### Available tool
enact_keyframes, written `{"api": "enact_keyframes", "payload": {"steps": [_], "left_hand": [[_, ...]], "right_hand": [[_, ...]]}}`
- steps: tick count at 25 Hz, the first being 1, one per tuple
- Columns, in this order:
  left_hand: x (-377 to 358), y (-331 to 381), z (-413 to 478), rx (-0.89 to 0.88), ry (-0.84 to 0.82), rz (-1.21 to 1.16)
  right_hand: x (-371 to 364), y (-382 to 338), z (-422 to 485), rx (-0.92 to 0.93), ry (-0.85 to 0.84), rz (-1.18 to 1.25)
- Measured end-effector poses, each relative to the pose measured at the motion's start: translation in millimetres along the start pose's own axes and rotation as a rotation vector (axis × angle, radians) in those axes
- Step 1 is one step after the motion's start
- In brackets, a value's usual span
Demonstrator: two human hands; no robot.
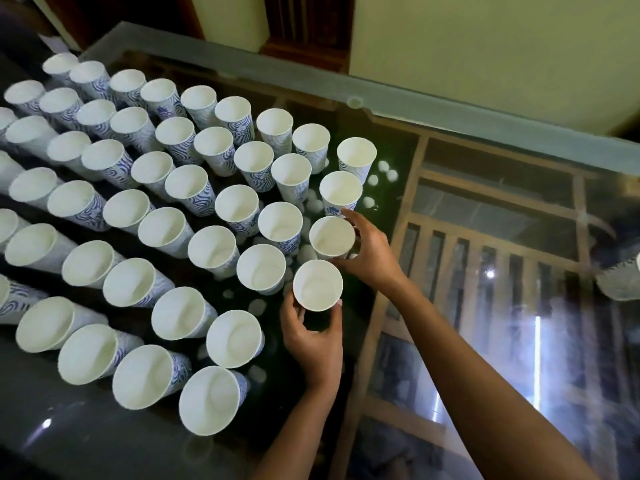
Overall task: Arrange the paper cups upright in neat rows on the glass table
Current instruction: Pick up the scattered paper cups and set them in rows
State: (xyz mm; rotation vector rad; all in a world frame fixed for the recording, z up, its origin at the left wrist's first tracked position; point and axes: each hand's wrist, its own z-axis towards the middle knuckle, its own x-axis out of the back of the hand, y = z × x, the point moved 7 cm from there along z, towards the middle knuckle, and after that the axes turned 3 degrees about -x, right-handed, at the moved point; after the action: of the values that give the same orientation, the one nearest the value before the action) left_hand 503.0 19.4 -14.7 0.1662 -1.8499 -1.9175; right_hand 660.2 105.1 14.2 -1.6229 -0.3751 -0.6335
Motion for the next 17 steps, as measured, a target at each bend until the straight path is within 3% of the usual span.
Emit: {"api": "enact_keyframes", "payload": {"steps": [8,13,17], "left_hand": [[7.0,-4.8,-14.1,0.110,-0.065,-0.023],[10.1,-0.1,-43.9,0.159,-0.096,0.005],[-14.9,14.6,-89.2,0.116,-0.238,0.015]], "right_hand": [[7.1,4.9,-21.8,-0.040,-0.034,0.022],[43.9,28.9,-71.7,-0.106,0.059,0.090],[90.2,76.2,-136.7,-0.241,0.179,0.178]]}}
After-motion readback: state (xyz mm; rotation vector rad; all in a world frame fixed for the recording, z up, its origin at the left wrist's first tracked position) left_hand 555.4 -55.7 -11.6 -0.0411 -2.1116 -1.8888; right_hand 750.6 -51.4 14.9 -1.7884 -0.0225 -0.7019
